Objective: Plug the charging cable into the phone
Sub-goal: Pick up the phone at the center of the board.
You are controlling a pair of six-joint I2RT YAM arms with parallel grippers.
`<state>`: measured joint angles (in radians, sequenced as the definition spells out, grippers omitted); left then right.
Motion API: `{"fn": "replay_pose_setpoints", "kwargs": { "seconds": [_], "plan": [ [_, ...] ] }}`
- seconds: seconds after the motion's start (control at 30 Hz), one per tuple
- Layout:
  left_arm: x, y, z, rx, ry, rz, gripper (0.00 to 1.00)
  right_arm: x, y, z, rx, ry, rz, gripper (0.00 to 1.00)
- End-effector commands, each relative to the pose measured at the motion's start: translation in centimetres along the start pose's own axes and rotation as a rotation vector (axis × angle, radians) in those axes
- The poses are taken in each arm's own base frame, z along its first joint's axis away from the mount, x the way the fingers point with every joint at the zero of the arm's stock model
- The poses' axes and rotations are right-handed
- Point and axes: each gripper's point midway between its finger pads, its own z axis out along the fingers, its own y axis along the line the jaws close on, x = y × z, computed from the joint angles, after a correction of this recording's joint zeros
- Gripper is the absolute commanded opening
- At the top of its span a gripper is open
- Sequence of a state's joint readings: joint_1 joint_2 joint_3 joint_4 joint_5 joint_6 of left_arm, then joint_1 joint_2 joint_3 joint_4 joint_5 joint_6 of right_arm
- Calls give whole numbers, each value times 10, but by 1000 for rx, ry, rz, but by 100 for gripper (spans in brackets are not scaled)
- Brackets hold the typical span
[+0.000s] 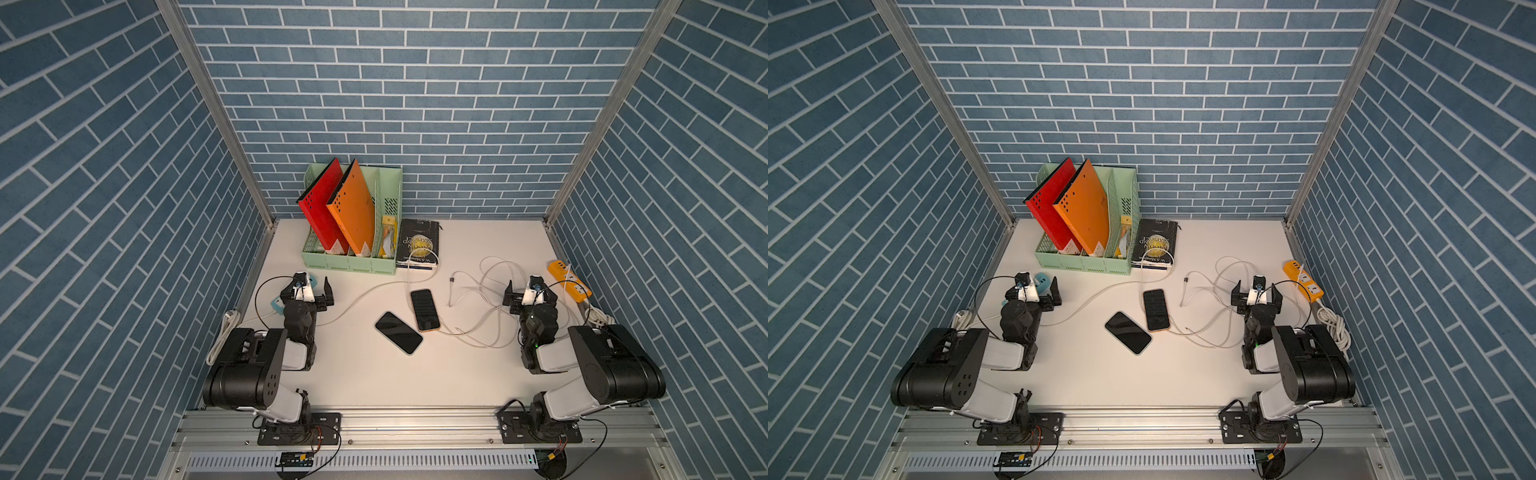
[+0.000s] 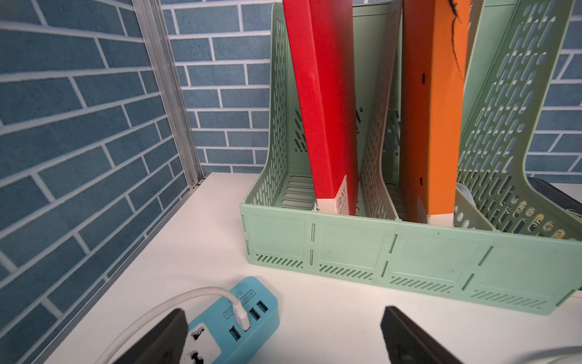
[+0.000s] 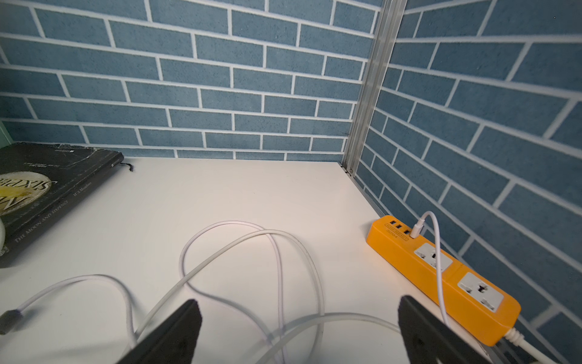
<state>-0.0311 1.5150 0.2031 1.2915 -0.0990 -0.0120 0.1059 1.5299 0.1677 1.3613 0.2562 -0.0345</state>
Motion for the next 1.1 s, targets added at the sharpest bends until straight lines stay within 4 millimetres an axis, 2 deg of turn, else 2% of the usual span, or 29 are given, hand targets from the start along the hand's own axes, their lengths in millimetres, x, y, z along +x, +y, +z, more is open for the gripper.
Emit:
{"fn": "replay_pose_setpoints", "kwargs": {
  "seconds": [0.0, 0.1, 0.17, 0.23, 0.27, 0.33, 0.43, 0.53, 0.57, 0.6, 0.67, 0.77, 0.8, 0.83, 0.93, 1.07],
  "plan": [
    [-8, 18, -8, -104, -45, -49, 100, -4, -3, 4, 7, -9, 32, 100],
    [-30, 54, -42, -285, -142, -154, 100, -4, -4, 4, 13, -10, 32, 100],
    [-46, 70, -59, -368, -188, -226, 100, -7, -10, 1, 44, -17, 40, 100],
    [-41, 84, -71, -435, -189, -437, 100, -13, -6, -6, 21, -47, 27, 100],
    [-39, 84, -72, -431, -182, -522, 100, -16, -4, -9, 24, -59, 12, 100],
    [-45, 58, -62, -278, -127, -498, 100, -25, -2, -13, 61, -53, -24, 100],
    [-37, 20, -43, -86, 0, -511, 100, -47, 8, -13, 37, -23, 15, 100],
    [-15, -8, -28, 17, 190, -577, 100, -71, 49, -19, -173, 2, 119, 91],
    [-5, -16, -25, 38, 253, -594, 100, -76, 67, -24, -249, 10, 121, 89],
    [6, -22, -24, 52, 315, -618, 100, -79, 78, -27, -286, 18, 116, 89],
    [29, -28, -24, 39, 422, -675, 100, -82, 127, -42, -465, 81, 87, 89],
    [54, -37, -26, 41, 547, -717, 100, -75, 186, -61, -670, 217, 52, 87],
    [62, -39, -28, 35, 586, -724, 100, -72, 199, -68, -718, 249, 41, 87],
    [73, -41, -31, 29, 633, -730, 100, -67, 224, -80, -798, 307, 24, 86],
    [93, -49, -40, 43, 729, -732, 100, -52, 278, -112, -940, 430, -45, 84],
    [101, -52, -51, 69, 760, -718, 100, -23, 333, -147, -1022, 495, -250, 85]
  ]
}}
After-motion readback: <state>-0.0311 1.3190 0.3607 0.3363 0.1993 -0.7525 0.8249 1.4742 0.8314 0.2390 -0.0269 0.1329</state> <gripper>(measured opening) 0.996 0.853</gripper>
